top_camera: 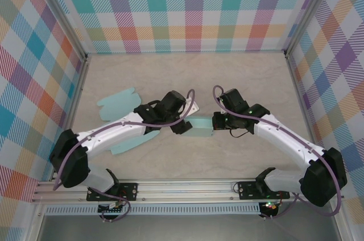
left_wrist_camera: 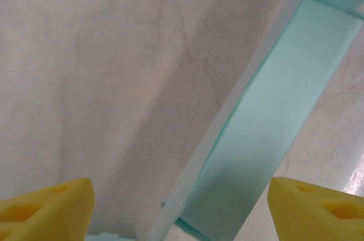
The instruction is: Fold the paper box
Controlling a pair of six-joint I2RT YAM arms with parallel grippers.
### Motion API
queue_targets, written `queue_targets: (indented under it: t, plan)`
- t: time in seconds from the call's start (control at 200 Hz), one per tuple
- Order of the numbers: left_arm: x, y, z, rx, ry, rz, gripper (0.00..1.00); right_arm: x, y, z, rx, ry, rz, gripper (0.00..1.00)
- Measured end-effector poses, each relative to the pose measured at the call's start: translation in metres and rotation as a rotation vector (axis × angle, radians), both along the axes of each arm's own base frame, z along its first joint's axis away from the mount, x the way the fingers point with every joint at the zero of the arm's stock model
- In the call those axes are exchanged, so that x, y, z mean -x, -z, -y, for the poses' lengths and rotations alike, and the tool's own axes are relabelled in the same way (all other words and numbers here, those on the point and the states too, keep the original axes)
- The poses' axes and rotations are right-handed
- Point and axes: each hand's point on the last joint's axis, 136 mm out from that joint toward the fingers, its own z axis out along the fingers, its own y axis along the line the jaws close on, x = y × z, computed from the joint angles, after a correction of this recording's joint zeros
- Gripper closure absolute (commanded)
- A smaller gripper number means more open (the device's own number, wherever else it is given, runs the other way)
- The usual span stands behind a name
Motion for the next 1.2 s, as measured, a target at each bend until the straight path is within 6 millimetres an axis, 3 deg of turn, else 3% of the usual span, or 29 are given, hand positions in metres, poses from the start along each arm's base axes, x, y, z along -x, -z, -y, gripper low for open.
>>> queue_targets:
  t: [0.085,0.305,0.6,0.85,1.045,1.2]
  plan:
    - [-0.004,-0.018,-0.01,0.03,-0.077,0.035,0.33,0.0,-0.001,0.0,0.002,0.0,-0.002,0.95]
    - [-0.007,-0.035,-0.035,0.012,-0.256,0.009,0.35,0.001,-0.001,0.0,0.004,-0.004,-0.003,0.95]
    - [-0.004,-0.023,-0.051,-0.049,-0.32,-0.024,0.4,0.0,0.0,-0.001,0.012,-0.019,0.0,0.95]
    - [-0.009,0.003,-0.045,-0.112,-0.317,-0.075,0.41,0.0,0.0,-0.001,0.013,-0.021,0.0,0.94]
    - [-0.011,0.008,-0.042,-0.121,-0.324,-0.096,0.41,0.0,0.0,-0.001,0.014,-0.022,0.001,0.94]
    - [-0.015,0.009,-0.041,-0.124,-0.349,-0.112,0.51,-0.001,0.001,-0.001,0.018,-0.02,0.0,0.94]
